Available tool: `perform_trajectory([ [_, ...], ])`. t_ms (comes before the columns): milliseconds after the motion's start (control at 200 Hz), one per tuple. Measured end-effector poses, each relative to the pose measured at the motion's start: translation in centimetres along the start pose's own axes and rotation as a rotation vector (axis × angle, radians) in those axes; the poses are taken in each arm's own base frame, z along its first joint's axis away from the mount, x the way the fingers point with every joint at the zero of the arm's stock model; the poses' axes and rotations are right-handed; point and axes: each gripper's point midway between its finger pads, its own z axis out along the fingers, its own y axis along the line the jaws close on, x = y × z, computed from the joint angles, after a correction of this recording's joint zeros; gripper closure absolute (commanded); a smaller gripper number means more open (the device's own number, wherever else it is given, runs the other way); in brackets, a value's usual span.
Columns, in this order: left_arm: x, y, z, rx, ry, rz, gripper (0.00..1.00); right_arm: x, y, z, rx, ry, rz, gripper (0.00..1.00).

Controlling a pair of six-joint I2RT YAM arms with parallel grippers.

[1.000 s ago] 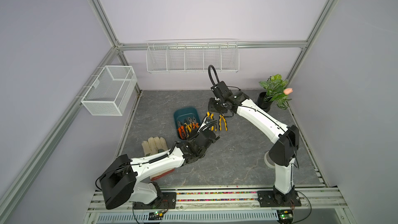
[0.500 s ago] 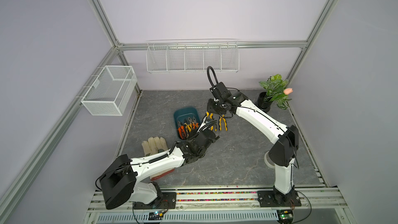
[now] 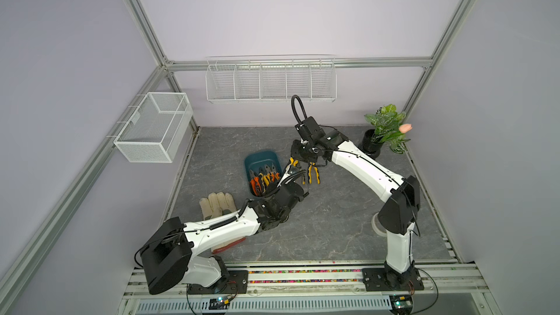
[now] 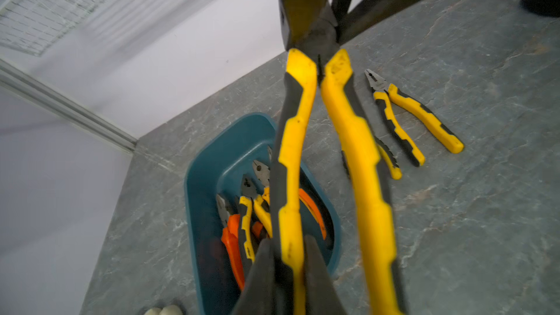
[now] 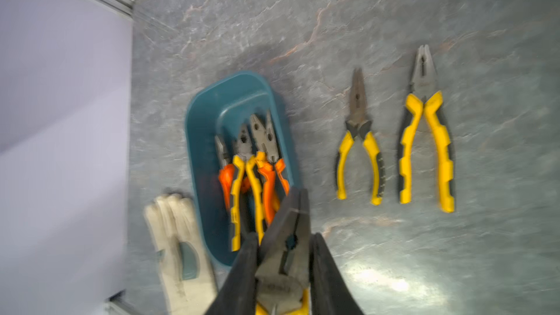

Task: Take the pliers out of the storage box
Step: Pick up the pliers from the storage box.

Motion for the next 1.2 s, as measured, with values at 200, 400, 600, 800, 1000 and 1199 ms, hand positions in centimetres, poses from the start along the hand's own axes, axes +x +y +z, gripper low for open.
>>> perform_trajectory([
  [200, 0.0, 0.0, 0.0, 0.0, 0.0, -0.001, 1.0, 0.0, 0.0, 0.0, -0.002, -0.002, 0.007, 0.93],
  [400, 0.0, 0.0, 0.0, 0.0, 0.001, -0.003, 0.96, -0.1, 0.0, 0.1, 0.002, -0.005, 0.006, 0.93],
  [600, -0.8, 0.0, -0.3, 0.006, -0.014, -0.028, 0.5, -0.1, -0.4, 0.1, 0.02, -0.01, -0.018, 0.93],
  [800, -3.3, 1.7, -1.7, -0.01, -0.073, -0.125, 0.4, -0.2, -2.4, -0.1, 0.118, -0.022, -0.082, 0.94],
  [1000, -4.3, 4.4, -3.8, -0.031, -0.106, -0.191, 0.4, -1.1, -4.2, -1.4, 0.2, -0.056, -0.138, 0.93],
  [1199, -4.0, 6.9, -5.3, -0.088, -0.122, -0.252, 0.4, -2.2, -7.1, -5.4, 0.267, -0.119, -0.209, 0.93],
])
